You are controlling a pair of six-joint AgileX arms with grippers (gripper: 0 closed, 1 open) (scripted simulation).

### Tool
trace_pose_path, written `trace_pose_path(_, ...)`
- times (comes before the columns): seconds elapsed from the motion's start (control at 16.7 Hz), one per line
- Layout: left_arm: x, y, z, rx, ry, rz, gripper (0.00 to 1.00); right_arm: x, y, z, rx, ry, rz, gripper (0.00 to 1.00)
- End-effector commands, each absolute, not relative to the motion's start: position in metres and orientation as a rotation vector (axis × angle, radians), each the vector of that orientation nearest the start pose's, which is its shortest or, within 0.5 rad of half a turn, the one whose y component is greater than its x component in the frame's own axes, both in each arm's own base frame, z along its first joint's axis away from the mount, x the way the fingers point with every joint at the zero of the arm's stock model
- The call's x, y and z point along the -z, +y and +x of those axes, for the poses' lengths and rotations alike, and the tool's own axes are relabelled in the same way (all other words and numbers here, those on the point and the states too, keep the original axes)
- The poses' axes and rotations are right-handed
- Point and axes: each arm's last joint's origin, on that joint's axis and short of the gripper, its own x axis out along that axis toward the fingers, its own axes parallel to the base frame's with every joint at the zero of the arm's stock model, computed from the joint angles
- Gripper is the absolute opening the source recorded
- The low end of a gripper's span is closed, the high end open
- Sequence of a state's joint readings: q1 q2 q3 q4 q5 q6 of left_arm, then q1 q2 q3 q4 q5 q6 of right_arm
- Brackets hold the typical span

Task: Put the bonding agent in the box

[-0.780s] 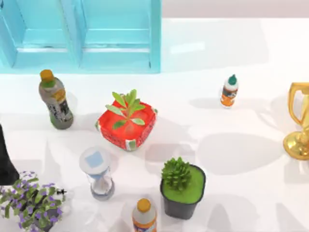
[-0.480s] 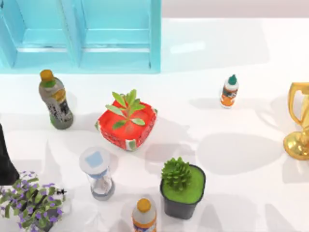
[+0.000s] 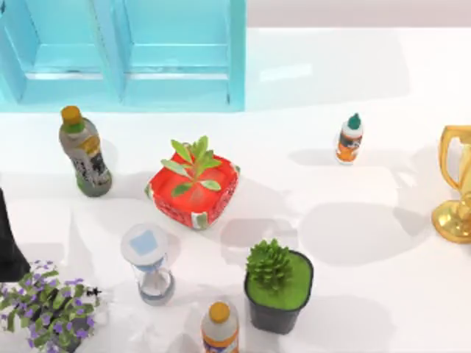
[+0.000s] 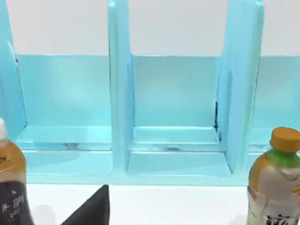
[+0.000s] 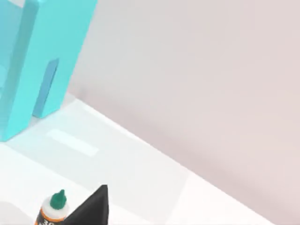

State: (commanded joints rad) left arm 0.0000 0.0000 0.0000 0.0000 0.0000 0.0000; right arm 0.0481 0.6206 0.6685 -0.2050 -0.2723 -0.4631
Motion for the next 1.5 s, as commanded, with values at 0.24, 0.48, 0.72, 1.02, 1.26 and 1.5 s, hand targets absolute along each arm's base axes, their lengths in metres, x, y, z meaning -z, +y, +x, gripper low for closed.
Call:
trace_pose_path(0.24,-0.16,-0.001,0.106,0.0,0.0,0.0,1.0,-0.376,0.03,0.233,-0.594,0.124,-0.673,1.0)
trace_pose_path(0.48,-0.16,-0.001,0.106,0.0,0.0,0.0,1.0,-0.369,0.044,0.346,-0.883,0.203,-0.821,1.0)
trace_pose_path(0.72,-0.16,-0.001,0.106,0.0,0.0,0.0,1.0,-0.287,0.048,0.432,-1.186,0.328,-0.825,1.0)
trace_pose_path(1.02,-0.16,-0.001,0.106,0.0,0.0,0.0,1.0,-0.18,0.025,0.465,-1.431,0.484,-0.669,1.0)
trace_pose_path(1.26,-0.16,-0.001,0.106,0.0,0.0,0.0,1.0,-0.14,0.006,0.459,-1.487,0.565,-0.559,1.0)
trace_pose_path(1.5,-0.16,-0.001,0.106,0.0,0.0,0.0,1.0,-0.141,0.008,0.46,-1.489,0.564,-0.564,1.0)
